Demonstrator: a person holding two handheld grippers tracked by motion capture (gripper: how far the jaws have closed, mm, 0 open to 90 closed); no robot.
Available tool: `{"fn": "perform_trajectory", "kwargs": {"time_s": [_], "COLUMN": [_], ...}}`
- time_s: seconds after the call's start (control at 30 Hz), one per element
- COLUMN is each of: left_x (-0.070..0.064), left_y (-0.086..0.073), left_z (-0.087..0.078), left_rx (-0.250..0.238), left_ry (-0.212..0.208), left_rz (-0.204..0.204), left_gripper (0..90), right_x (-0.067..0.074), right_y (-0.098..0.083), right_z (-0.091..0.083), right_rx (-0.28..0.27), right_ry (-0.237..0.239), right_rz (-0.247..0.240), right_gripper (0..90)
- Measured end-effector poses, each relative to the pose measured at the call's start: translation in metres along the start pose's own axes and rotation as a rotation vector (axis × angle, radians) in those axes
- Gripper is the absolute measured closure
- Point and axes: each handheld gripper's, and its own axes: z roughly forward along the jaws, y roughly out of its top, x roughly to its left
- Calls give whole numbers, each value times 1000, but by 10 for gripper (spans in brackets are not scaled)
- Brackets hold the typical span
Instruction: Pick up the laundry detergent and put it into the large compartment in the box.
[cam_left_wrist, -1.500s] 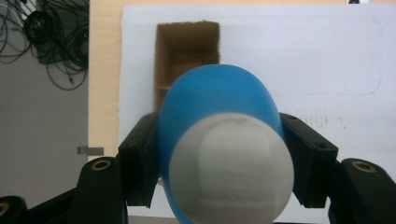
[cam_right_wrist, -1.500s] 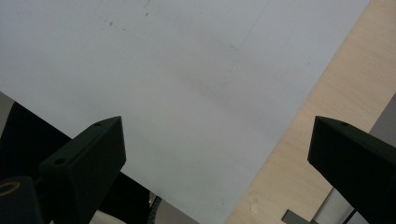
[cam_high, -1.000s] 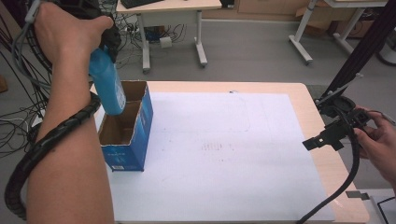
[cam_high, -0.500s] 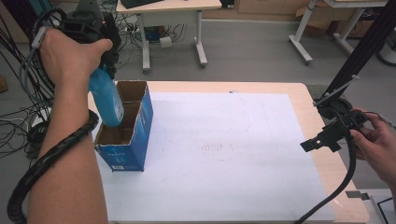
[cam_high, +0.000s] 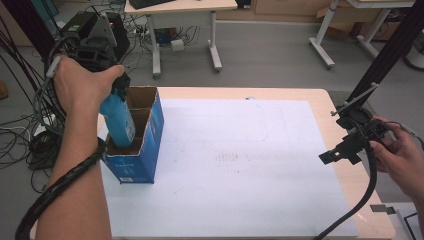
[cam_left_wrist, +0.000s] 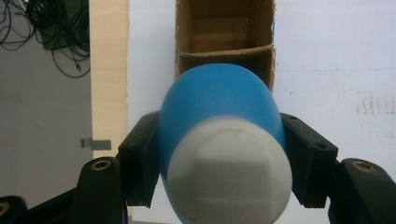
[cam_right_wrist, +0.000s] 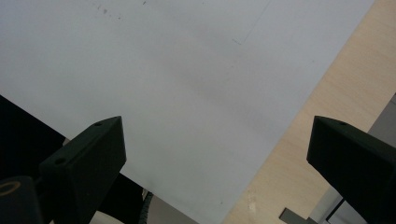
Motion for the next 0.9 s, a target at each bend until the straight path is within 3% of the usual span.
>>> {"fn": "perform_trajectory", "kwargs": {"time_s": [0.9], "left_x": [-8], "left_y": [-5], "left_z": [64], "left_rx": [45], "left_ry": [2], "left_rz": [36], "left_gripper": [374], "right_x": [2], "right_y": [1], "right_z": [9], "right_rx": [31], "right_ry": [-5], "right_rz": [-6], "right_gripper": [46]}}
